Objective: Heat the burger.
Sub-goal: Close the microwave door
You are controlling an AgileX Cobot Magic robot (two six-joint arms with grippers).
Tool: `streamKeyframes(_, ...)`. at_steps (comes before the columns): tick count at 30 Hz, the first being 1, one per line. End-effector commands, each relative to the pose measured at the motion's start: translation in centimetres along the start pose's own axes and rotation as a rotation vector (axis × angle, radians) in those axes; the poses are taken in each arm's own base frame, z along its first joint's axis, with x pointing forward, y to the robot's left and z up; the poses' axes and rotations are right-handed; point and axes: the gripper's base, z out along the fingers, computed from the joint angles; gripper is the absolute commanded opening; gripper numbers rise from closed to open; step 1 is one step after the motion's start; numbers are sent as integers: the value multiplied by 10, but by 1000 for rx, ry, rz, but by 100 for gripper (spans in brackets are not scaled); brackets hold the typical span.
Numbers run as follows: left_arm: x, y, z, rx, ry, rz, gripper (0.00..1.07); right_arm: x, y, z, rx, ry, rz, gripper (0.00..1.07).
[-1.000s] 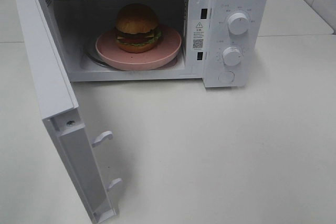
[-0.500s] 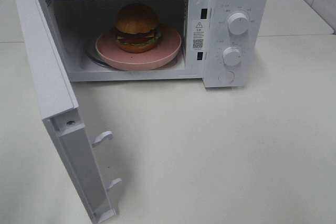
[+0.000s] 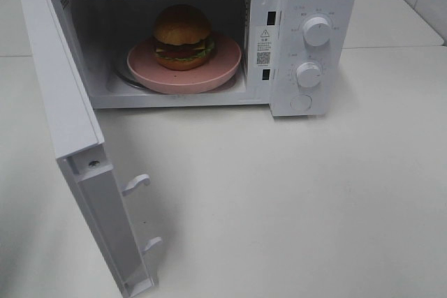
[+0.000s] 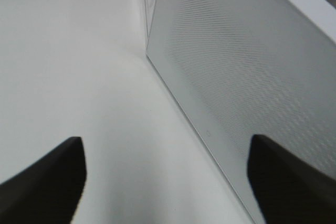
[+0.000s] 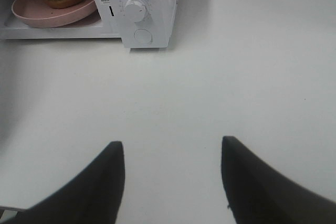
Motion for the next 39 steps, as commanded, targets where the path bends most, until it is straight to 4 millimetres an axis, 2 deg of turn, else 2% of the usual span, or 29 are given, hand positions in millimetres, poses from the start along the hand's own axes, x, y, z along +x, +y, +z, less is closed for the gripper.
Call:
streamKeyframes(1, -8, 3, 13, -7, -8, -37, 48, 0, 0, -4, 3, -39, -1, 55)
streamKeyframes(2, -11, 7, 27, -13, 17, -76, 26, 0, 0, -4, 3, -39, -1, 55)
streamKeyframes(3, -11, 7, 27, -13, 17, -76, 26, 0, 0, -4, 3, -39, -1, 55)
streamKeyframes(5, -14, 14, 46, -34, 33, -127, 2, 0, 0, -4, 3, -39, -1, 55)
streamKeyframes(6, -14, 14, 46, -34, 33, -127, 2, 0, 0, -4, 3, -39, -1, 55)
streamKeyframes(7, -16, 18, 58, -47, 40, -139, 0, 0, 0, -4, 3, -39, -1, 55)
streamKeyframes(9, -16, 20, 64, -52, 43, -144, 0, 0, 0, -4, 3, -39, -1, 55)
streamKeyframes(10, -16, 24, 78, -55, 58, -158, 0, 0, 0, -4, 3, -39, -1, 55)
streamKeyframes(11, -16, 24, 78, -55, 58, -158, 0, 0, 0, -4, 3, -39, -1, 55)
streamKeyframes(13, -14, 27, 94, -42, 88, -165, 0, 0, 0, -4, 3, -39, -1, 55)
streamKeyframes(17, -15, 27, 108, 0, 121, -134, 0, 0, 0, -4, 3, -39, -1, 55)
streamKeyframes(19, -17, 25, 120, 58, 138, -114, 0, 0, 0, -4, 3, -39, -1, 55)
streamKeyframes(23, -19, 23, 128, 109, 133, -85, 0, 0, 0, -4, 3, -39, -1, 55)
streamKeyframes(25, -20, 17, 138, 215, 132, -47, 0, 0, 0, -4, 3, -39, -1, 55)
streamKeyframes(28, -19, 15, 148, 273, 129, -46, 0, 0, 0, -4, 3, -39, -1, 55)
streamKeyframes(37, -21, 13, 168, 314, 138, -59, 0, 0, 0, -4, 3, -39, -1, 55)
streamKeyframes(39, -24, -4, 179, 337, 153, 21, 0, 0, -1, -4, 5, -40, -2, 55)
